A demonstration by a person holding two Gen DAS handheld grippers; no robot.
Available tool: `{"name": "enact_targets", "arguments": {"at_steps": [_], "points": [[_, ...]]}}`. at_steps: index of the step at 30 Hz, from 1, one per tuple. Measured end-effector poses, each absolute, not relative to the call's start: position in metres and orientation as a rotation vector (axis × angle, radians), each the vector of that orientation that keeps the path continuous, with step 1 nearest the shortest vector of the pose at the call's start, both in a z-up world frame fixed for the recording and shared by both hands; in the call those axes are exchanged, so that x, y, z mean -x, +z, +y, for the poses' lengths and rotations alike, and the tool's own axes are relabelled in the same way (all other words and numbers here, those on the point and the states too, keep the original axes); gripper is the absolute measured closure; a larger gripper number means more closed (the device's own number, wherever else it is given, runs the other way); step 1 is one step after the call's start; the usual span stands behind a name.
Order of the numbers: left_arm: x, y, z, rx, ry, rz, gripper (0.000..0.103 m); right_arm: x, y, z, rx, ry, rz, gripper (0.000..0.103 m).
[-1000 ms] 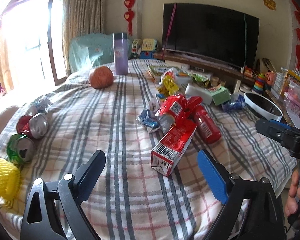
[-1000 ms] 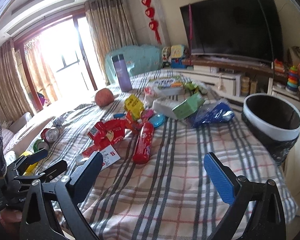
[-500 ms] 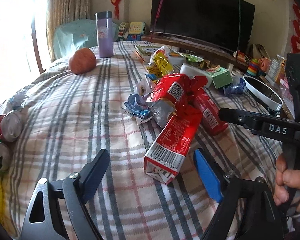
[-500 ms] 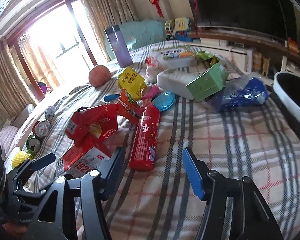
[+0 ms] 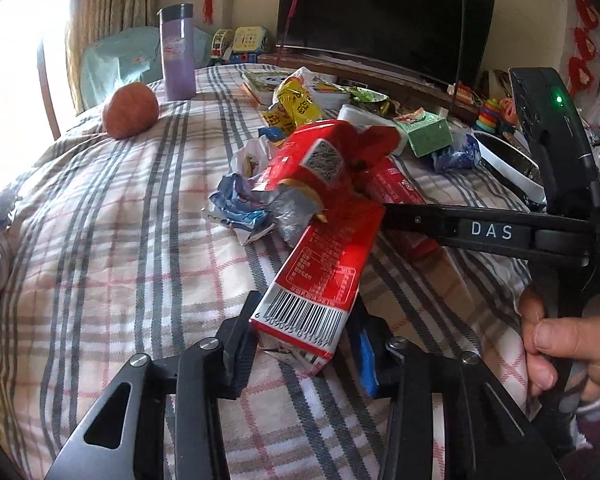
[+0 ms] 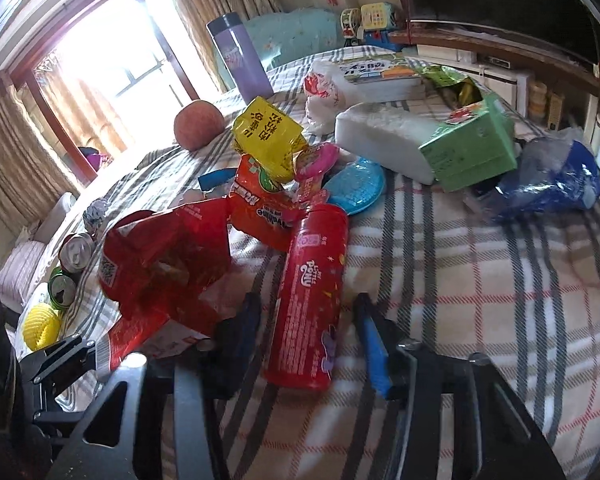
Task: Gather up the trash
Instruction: 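Grasp the red-white milk carton with the left gripper while the right grasps the red can, then carry carton and can to the black bin and open both grippers to drop them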
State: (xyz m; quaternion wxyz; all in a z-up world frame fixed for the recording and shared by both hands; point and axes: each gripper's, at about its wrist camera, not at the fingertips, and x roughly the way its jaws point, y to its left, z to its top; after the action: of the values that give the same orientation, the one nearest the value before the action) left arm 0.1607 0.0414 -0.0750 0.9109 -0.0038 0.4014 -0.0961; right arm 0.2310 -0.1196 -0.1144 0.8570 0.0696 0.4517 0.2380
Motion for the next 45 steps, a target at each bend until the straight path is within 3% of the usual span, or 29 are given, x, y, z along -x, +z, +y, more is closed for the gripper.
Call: {"name": "enact_targets", "arguments": {"at_steps": [5, 23, 45], "points": [[-0.158, -0.071, 0.032, 0.018, -0.230, 0.824, 0.072, -0.228, -0.114, -0.128, -0.180, 0.506, 0.939, 0.070], [-0.170, -0.058, -0.055, -0.071, -0.418, 0.783, 0.073, -0.188, -0.091, -0.268, -0.346, 0.323, 0.844, 0.071], [-0.250, -0.055, -0.155, -0.134, -0.502, 0.825, 0.073, -0.192, -0.076, -0.379, -0.419, 0.138, 0.760, 0.071]]}}
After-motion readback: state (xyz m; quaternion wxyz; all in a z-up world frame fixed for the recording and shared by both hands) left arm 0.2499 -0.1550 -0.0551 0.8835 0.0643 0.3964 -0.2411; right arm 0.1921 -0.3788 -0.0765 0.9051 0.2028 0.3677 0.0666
